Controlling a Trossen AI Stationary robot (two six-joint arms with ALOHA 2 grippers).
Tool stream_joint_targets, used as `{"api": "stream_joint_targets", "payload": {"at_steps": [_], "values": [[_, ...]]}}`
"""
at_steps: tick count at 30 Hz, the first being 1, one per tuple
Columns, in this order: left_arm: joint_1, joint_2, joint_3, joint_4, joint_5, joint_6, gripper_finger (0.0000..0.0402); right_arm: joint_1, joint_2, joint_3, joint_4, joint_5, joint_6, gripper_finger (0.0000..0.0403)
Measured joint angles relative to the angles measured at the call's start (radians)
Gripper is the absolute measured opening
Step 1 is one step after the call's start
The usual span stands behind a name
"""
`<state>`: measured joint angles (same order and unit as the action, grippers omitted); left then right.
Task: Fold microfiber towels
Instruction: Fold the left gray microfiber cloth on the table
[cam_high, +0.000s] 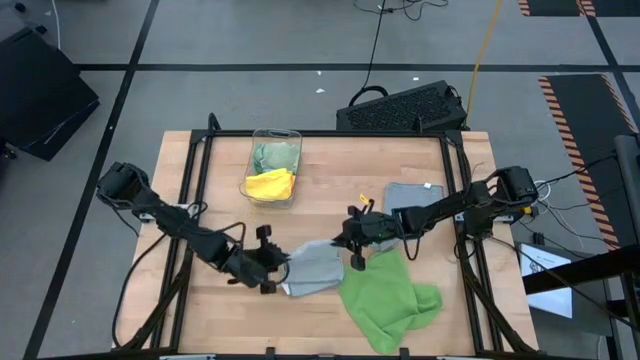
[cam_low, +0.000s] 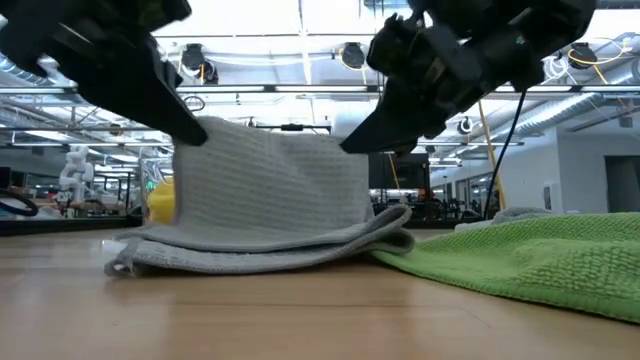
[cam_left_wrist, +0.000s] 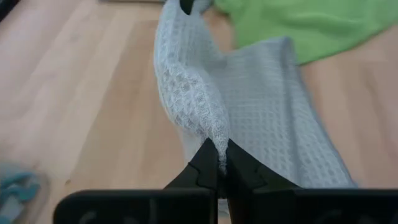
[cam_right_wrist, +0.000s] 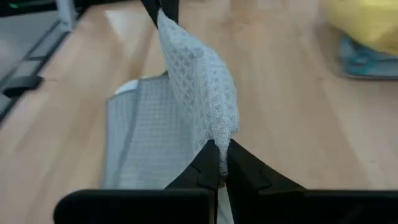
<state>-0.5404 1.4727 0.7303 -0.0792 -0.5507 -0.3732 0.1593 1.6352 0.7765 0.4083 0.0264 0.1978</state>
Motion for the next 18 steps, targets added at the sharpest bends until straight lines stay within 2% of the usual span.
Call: {"api": "stream_joint_targets", "payload": {"at_steps": [8,13,18], "values": [[-0.054,0.023,0.0,0.051,0.008,-0.04,0.001,0.094,0.0,0.0,0.021,0.004,0.052,0.0009],[-0.067,0.092,0.0,0.141,0.095,-0.049,0.001,0.125,0.005,0.0,0.027,0.004,0.052,0.001],[-0.071,0.155,0.0,0.205,0.118,-0.03,0.0021,0.151,0.035,0.001,0.041,0.004,0.056,0.001]]}}
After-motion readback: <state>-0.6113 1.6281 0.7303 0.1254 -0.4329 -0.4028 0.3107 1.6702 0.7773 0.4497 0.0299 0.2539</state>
